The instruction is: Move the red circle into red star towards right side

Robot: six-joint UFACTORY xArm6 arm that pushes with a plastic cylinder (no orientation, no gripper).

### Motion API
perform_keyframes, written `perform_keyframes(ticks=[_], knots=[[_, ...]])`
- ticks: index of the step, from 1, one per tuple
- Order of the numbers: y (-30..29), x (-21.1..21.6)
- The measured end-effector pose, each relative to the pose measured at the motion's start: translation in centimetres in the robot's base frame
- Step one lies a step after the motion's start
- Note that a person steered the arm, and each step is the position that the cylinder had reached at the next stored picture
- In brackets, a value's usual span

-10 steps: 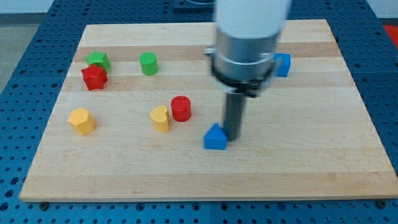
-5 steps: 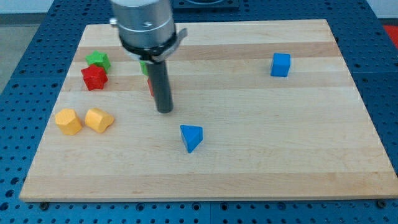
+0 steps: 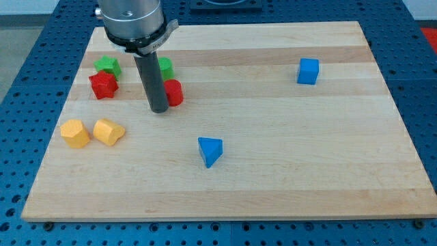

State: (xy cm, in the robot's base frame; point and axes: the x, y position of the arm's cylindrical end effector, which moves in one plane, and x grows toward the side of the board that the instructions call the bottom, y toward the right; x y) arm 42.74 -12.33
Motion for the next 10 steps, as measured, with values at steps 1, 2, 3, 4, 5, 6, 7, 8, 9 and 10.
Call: perform_keyframes(ticks=[1,2,3,4,5,6,7,8,9,10], knots=[[1.2,-0.1],[6.0,0.1],[10.8,0.5],[12.0,0.0],[11.8,-1.1],[10.7,-1.9],[8.0,-3.0],[6.6,-3.8],[4.8,-4.6],[2.5,-4.7]])
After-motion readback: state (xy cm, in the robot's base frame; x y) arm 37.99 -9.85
